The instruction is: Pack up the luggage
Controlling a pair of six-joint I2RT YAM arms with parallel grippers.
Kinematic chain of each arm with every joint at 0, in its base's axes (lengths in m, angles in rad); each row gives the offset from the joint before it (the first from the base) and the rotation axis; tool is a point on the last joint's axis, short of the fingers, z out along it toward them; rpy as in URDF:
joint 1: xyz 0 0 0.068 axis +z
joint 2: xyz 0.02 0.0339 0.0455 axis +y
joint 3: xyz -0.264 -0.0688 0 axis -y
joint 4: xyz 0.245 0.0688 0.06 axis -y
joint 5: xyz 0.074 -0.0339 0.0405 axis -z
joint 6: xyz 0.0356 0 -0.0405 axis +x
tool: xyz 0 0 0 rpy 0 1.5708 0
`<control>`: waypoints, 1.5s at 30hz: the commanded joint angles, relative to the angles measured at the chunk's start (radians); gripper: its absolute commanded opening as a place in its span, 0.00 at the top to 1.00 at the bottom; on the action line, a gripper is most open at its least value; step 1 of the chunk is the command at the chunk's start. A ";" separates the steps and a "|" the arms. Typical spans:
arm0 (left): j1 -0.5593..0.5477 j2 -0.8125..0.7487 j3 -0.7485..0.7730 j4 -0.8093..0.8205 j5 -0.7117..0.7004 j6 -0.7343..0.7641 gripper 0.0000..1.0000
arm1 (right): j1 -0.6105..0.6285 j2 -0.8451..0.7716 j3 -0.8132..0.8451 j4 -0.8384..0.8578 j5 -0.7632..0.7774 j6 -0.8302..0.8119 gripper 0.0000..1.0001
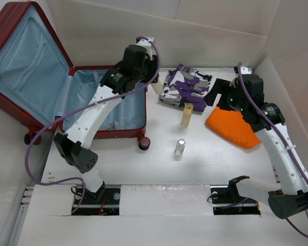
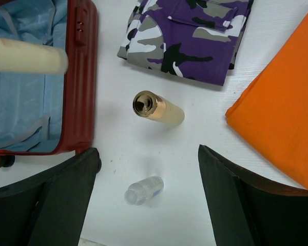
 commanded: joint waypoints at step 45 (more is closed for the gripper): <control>0.530 0.607 0.190 -0.156 -0.170 -0.033 0.62 | -0.018 -0.031 -0.043 0.069 -0.093 -0.023 0.16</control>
